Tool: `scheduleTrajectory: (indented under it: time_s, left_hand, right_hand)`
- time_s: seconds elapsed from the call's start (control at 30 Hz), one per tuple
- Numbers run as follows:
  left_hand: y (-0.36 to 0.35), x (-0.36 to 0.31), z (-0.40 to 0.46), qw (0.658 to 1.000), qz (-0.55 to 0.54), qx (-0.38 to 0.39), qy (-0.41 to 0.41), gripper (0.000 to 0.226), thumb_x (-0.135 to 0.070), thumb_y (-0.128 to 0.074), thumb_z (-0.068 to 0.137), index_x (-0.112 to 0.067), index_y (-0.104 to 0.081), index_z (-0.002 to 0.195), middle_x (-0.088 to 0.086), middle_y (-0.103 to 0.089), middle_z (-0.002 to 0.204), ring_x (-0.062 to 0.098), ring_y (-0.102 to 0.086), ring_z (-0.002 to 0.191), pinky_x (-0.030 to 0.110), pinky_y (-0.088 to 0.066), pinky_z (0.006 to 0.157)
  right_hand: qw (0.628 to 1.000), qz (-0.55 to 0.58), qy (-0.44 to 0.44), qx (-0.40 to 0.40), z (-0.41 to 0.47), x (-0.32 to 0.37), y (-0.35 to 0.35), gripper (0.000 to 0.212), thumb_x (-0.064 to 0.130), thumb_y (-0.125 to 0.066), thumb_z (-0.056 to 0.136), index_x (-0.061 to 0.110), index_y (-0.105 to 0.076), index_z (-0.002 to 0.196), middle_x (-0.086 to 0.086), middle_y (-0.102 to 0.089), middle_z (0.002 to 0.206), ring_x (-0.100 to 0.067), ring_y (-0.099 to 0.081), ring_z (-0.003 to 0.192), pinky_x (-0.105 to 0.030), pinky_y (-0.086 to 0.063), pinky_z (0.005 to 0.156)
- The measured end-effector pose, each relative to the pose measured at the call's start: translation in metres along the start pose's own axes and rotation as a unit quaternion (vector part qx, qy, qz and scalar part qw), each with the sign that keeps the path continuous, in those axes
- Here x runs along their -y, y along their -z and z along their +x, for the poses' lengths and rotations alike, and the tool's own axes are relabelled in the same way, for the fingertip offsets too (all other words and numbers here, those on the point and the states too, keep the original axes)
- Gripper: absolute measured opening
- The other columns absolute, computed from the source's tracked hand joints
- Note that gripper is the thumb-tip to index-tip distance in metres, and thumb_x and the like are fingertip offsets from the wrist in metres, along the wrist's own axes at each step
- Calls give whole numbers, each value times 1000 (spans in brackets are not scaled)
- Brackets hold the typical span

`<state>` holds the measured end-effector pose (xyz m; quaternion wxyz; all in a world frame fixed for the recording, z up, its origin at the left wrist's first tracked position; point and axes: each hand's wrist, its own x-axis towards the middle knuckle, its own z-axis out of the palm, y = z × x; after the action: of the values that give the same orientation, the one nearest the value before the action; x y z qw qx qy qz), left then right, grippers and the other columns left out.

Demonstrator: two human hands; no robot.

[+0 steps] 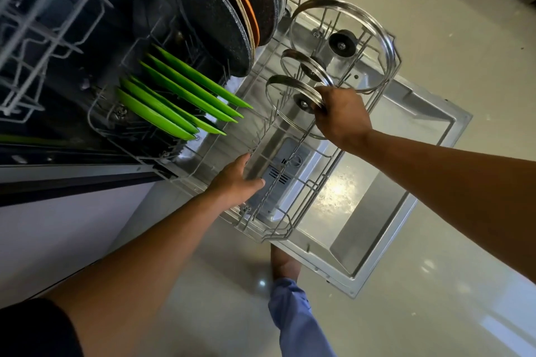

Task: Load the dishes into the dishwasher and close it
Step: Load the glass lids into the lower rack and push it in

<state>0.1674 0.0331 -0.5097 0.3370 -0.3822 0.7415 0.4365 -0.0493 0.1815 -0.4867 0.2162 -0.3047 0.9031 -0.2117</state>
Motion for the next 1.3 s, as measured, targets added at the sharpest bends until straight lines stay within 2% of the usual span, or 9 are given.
scheduleTrajectory:
  time_s: [0.13,0.3,0.53,0.67,0.83,0.97,1.03,1.17,1.3]
  left_hand:
    - [2,0,-1,1000,-8,-1,0,80,-47,-64,96,-42,-19,162,-1,-27,168,30,-40,147,35,-38,94]
    - [7,-5,-6,1000,-27,-6,1,78,-43,-65,96,-41,-22,161,0,-28,168,29,-36,149,39,-37,106]
    - [30,-30,-32,995,-90,-22,-26,78,-40,-65,97,-35,-22,162,3,-28,167,30,-36,149,45,-34,115]
    - [56,-55,-80,984,-154,-49,-75,66,-34,-63,101,-24,-34,160,5,-43,160,24,-46,141,41,-40,114]
    - [92,-68,-223,948,-285,-60,-131,45,-26,-61,103,-21,-53,147,5,-62,135,20,-57,121,40,-45,106]
    - [115,-38,-381,907,-381,-51,-173,14,-24,-60,103,-27,-63,117,0,-69,123,28,-58,131,47,-45,111]
    - [124,-5,-464,893,-394,-87,-198,14,-31,-65,97,-30,-65,112,-1,-71,119,26,-63,126,45,-48,107]
    - [142,81,-610,845,-433,-215,-226,31,-30,-60,102,-19,-64,130,2,-73,125,25,-70,117,49,-51,108]
    - [149,173,-726,753,-527,-313,-238,50,-36,-67,92,-18,-60,138,3,-72,129,30,-68,120,48,-51,105]
  right_hand:
    - [999,17,-25,21,8,8,1,36,9,-60,100,18,-58,135,-9,-71,110,-27,-68,96,-42,-59,89]
    - [998,15,-48,27,6,12,10,39,23,-64,100,19,-53,136,-10,-71,115,-29,-69,97,-41,-60,84]
    - [998,-48,28,-9,-6,61,44,55,34,-68,97,21,-45,146,-3,-62,142,-27,-64,120,-43,-58,94]
    - [994,-66,66,-57,-28,120,77,43,32,-63,98,20,-54,139,-2,-66,132,-23,-66,115,-44,-59,93]
    - [977,23,114,-180,-111,232,128,40,33,-58,97,19,-56,134,-4,-68,115,-22,-65,99,-39,-55,81]
    - [924,179,195,-276,-221,348,169,46,28,-64,97,14,-55,140,-1,-66,121,-10,-66,94,-31,-60,73]
    - [906,224,229,-278,-277,408,178,44,26,-66,97,12,-58,138,0,-67,117,-10,-66,96,-33,-60,74]
    - [898,303,251,-197,-380,536,185,37,28,-69,96,15,-65,131,2,-71,107,-12,-68,95,-38,-57,84]
    - [908,305,287,-17,-460,645,176,27,36,-69,97,18,-73,116,3,-77,100,-12,-72,94,-40,-57,92]
